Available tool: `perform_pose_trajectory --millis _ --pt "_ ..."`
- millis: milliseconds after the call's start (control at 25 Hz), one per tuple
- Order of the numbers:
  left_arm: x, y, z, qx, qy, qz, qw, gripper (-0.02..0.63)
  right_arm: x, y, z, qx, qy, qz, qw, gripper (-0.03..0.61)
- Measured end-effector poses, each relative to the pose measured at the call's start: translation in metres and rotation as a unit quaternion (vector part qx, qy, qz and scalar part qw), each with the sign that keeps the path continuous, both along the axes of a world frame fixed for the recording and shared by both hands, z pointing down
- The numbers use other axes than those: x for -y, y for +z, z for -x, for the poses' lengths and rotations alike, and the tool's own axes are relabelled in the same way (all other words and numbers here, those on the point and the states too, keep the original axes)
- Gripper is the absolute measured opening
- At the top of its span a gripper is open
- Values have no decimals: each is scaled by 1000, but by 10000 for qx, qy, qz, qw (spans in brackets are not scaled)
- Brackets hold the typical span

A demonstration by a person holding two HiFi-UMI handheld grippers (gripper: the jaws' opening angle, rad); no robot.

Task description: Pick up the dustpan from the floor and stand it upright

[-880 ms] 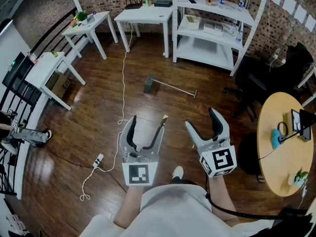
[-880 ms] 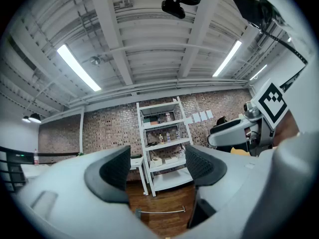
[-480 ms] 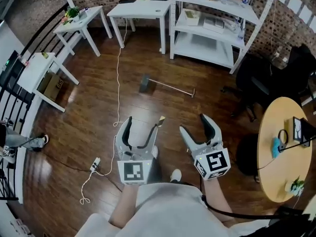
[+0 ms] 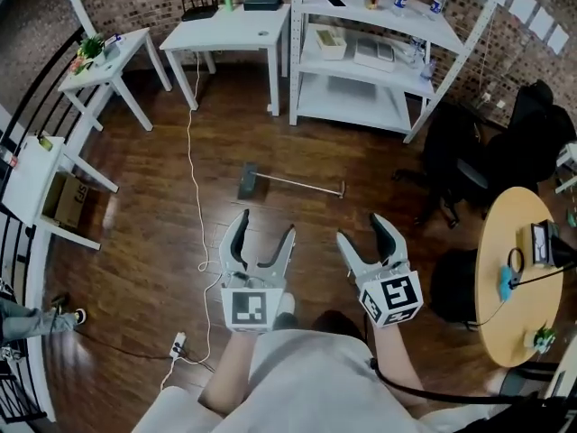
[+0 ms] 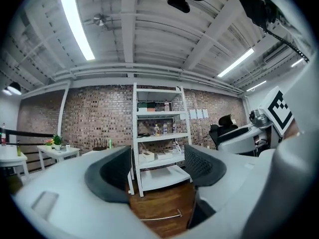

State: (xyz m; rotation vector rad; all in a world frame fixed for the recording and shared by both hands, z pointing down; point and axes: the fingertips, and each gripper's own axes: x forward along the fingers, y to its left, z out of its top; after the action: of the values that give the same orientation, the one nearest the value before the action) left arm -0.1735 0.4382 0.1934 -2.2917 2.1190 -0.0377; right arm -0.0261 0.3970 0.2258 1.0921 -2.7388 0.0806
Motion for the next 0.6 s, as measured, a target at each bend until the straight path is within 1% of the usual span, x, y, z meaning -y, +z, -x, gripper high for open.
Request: perform_pose_trajectory --millis 120,240,480,600 --pt "41 29 15 95 227 186 9995 353 22 11 12 -40 159 99 9998 268" --pt "76 56 13 150 501 366 9980 353 46 22 9 -1 351 252 9991 264" --pt "160 89 -16 32 965 679 9930 353 121 48 -13 78 586 447 9972 246" --pt "218 104 -39 32 1172 898 9890 353 179 60 -29 7 634 519 9966 241"
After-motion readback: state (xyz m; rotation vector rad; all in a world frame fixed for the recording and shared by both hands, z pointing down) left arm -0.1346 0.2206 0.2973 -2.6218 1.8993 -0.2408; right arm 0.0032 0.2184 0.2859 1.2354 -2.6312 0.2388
